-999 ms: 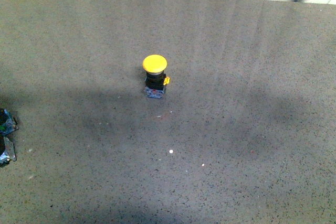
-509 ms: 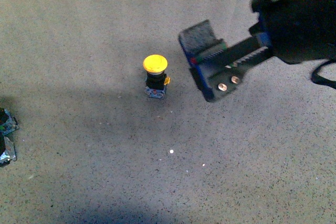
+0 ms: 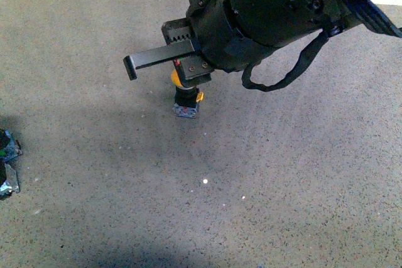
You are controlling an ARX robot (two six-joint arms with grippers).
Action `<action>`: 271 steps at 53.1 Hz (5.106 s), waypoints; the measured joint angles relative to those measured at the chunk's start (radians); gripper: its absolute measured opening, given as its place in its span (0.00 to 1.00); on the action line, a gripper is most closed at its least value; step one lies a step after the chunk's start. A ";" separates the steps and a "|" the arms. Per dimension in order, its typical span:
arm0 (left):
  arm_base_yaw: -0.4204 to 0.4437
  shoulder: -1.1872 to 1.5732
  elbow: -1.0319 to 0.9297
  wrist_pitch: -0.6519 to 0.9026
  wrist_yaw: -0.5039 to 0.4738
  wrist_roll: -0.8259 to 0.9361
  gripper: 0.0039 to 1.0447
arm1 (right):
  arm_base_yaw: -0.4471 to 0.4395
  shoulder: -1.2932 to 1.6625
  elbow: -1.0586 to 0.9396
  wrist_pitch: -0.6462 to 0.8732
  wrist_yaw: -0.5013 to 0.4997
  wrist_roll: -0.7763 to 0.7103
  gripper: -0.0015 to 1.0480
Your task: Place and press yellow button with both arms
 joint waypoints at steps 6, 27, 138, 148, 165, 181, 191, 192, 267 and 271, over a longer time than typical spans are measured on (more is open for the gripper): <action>0.000 -0.056 0.000 -0.056 0.000 0.000 0.01 | -0.003 0.014 0.006 -0.002 0.003 0.011 0.02; 0.000 -0.196 0.000 -0.193 0.000 0.000 0.01 | -0.011 0.058 0.049 -0.010 -0.016 0.050 0.01; 0.000 -0.395 0.000 -0.412 0.000 0.000 0.01 | -0.381 -0.932 -0.986 0.810 0.031 -0.080 0.01; 0.000 -0.395 0.000 -0.411 0.000 0.000 0.01 | -0.410 -1.038 -1.028 0.744 0.000 -0.080 0.01; 0.000 -0.395 0.000 -0.412 0.000 0.000 0.01 | -0.498 -1.207 -1.091 0.651 -0.087 -0.081 0.01; 0.000 -0.395 0.000 -0.412 0.000 0.000 0.01 | -0.499 -1.378 -1.091 0.494 -0.086 -0.081 0.01; 0.000 -0.395 0.000 -0.411 0.000 0.000 0.01 | -0.499 -1.489 -1.092 0.388 -0.086 -0.081 0.01; 0.000 -0.395 0.000 -0.411 0.000 0.000 0.01 | -0.499 -1.498 -1.092 0.379 -0.086 -0.081 0.01; 0.000 -0.395 0.000 -0.411 0.000 0.000 0.50 | -0.499 -1.880 -1.092 -0.005 -0.085 -0.082 0.53; 0.000 -0.395 0.000 -0.412 0.000 0.000 0.62 | -0.499 -1.880 -1.092 -0.005 -0.085 -0.082 0.65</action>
